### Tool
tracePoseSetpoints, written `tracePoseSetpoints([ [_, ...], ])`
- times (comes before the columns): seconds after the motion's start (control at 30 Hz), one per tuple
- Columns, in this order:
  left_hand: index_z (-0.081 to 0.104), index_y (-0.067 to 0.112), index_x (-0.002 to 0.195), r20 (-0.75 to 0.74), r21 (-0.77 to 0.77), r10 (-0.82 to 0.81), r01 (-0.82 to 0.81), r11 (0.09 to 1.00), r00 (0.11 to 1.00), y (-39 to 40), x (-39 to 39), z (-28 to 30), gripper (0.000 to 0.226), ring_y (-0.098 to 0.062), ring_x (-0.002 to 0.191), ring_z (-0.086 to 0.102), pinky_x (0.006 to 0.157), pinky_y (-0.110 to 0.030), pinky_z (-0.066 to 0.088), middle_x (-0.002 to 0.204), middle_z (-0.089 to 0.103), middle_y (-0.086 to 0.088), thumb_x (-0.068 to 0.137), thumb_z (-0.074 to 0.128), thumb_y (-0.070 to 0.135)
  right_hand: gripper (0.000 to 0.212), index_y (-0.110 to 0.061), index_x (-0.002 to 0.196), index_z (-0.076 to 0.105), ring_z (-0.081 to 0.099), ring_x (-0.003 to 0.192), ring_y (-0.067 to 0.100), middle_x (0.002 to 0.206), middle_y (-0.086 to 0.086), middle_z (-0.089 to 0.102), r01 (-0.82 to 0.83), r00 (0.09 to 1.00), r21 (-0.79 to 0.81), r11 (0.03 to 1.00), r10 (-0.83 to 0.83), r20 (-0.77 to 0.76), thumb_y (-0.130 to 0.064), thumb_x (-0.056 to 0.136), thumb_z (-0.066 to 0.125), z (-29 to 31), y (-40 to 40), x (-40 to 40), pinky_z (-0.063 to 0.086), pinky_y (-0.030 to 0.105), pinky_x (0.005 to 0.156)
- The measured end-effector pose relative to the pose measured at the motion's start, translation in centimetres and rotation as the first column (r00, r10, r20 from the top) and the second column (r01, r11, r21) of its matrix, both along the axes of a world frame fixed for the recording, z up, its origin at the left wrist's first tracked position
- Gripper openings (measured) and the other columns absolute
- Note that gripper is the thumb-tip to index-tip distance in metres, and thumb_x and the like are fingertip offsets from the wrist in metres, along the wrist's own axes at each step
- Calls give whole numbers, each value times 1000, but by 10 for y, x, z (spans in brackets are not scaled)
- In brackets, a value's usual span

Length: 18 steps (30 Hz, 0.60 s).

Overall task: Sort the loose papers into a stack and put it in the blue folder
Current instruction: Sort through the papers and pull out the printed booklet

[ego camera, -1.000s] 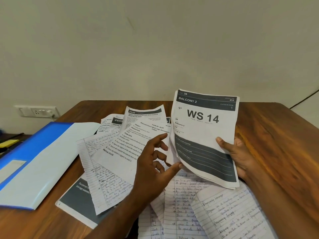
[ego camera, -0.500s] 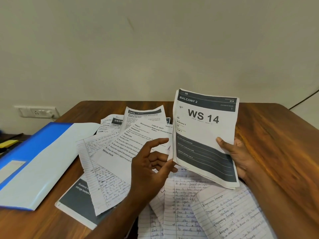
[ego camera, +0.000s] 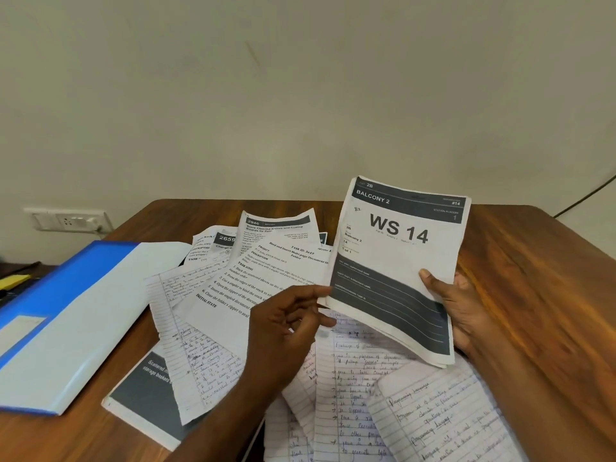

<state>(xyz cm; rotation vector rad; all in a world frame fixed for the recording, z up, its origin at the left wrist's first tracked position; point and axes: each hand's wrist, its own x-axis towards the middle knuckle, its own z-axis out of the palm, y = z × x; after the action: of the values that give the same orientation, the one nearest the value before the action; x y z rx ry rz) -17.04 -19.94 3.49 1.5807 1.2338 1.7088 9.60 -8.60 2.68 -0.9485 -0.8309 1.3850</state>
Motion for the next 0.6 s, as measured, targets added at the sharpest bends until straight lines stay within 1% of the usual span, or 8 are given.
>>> tracePoseSetpoints([
  [0.07, 73, 19, 118, 81, -43, -15, 18, 999, 997, 2, -3, -1, 34, -22, 82, 80, 52, -34, 60, 95, 82, 0, 96, 55, 0, 32, -16, 124, 69, 74, 107, 37, 120, 12, 77, 30, 1000, 15, 999, -30, -7, -4, 94, 70, 0, -1, -4, 64, 49, 83],
  [0.13, 64, 19, 133, 208, -123, -54, 81, 989, 977, 4, -6, 0, 37, -32, 82, 79, 53, -38, 61, 99, 81, -9, 97, 55, 16, 36, -12, 128, 66, 75, 108, 35, 120, 12, 77, 45, 999, 40, 998, -45, 1, -4, 93, 71, 1, -4, -10, 64, 49, 84],
  [0.23, 60, 22, 137, 382, -372, -67, 219, 902, 922, 8, -10, 5, 44, -41, 87, 77, 57, -43, 62, 107, 78, -17, 96, 70, 35, 37, -10, 129, 65, 74, 110, 33, 121, 12, 77, -25, 996, 70, 997, 20, 83, -6, 93, 71, 5, -11, -20, 62, 49, 93],
  [0.33, 66, 10, 129, 481, -547, -141, 422, 723, 865, 9, -10, 10, 43, -37, 101, 77, 75, -44, 61, 113, 78, -17, 90, 73, 27, 35, -11, 129, 65, 75, 110, 29, 121, 11, 77, -133, 975, 57, 990, 120, 188, -9, 94, 72, 9, -18, -29, 61, 47, 95],
  [0.37, 67, 10, 128, 490, -560, -149, 441, 701, 859, 8, -10, 10, 42, -37, 101, 77, 77, -44, 62, 112, 78, -17, 88, 75, 22, 37, -11, 130, 64, 75, 111, 29, 121, 10, 77, -164, 967, 48, 985, 151, 205, -9, 94, 73, 9, -20, -32, 61, 47, 97],
  [0.43, 68, 9, 125, 466, -557, -115, 392, 732, 877, 7, -10, 9, 40, -36, 97, 78, 79, -44, 62, 109, 79, -16, 86, 77, 12, 42, -11, 131, 62, 75, 112, 28, 121, 8, 77, -208, 956, 37, 977, 195, 221, -12, 92, 75, 8, -23, -37, 59, 48, 100],
  [0.5, 69, 9, 121, 393, -559, -50, 281, 780, 918, 9, -10, 5, 36, -32, 92, 79, 79, -43, 62, 105, 81, -13, 86, 78, 5, 47, -12, 130, 63, 74, 112, 28, 121, 8, 77, -240, 947, 31, 970, 227, 227, -18, 86, 79, 9, -25, -39, 58, 49, 101],
  [0.6, 69, 14, 116, 347, -546, 49, 159, 823, 937, 15, -13, 0, 33, -28, 89, 79, 78, -42, 62, 102, 82, -8, 87, 79, 3, 41, -11, 128, 65, 75, 111, 31, 121, 11, 77, -288, 939, 38, 957, 274, 207, -26, 90, 74, 15, -27, -38, 62, 45, 93],
])
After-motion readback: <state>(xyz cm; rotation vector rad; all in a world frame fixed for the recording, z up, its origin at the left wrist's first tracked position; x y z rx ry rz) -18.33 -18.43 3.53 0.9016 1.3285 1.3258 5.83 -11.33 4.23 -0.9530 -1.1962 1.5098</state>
